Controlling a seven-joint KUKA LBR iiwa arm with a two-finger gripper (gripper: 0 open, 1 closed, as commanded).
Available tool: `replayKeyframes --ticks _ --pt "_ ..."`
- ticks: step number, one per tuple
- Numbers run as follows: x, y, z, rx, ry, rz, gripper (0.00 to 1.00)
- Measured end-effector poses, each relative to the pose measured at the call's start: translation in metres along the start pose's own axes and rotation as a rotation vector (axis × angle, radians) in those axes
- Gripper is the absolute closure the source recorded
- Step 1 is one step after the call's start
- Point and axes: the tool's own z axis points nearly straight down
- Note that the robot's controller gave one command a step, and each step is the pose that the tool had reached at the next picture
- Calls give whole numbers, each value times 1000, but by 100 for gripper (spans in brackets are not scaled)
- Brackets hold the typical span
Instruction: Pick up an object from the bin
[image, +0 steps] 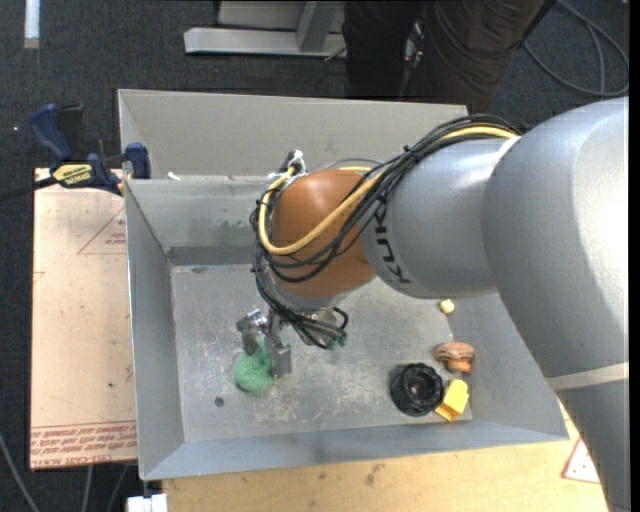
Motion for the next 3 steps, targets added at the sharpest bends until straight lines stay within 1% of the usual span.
replayKeyframes --ticks 1,2,3 --pt "-12 -10 -109 2 3 42 100" --pt "-12 -10 -109 2 4 42 100" --pt "-9 -6 -152 1 11 52 100"
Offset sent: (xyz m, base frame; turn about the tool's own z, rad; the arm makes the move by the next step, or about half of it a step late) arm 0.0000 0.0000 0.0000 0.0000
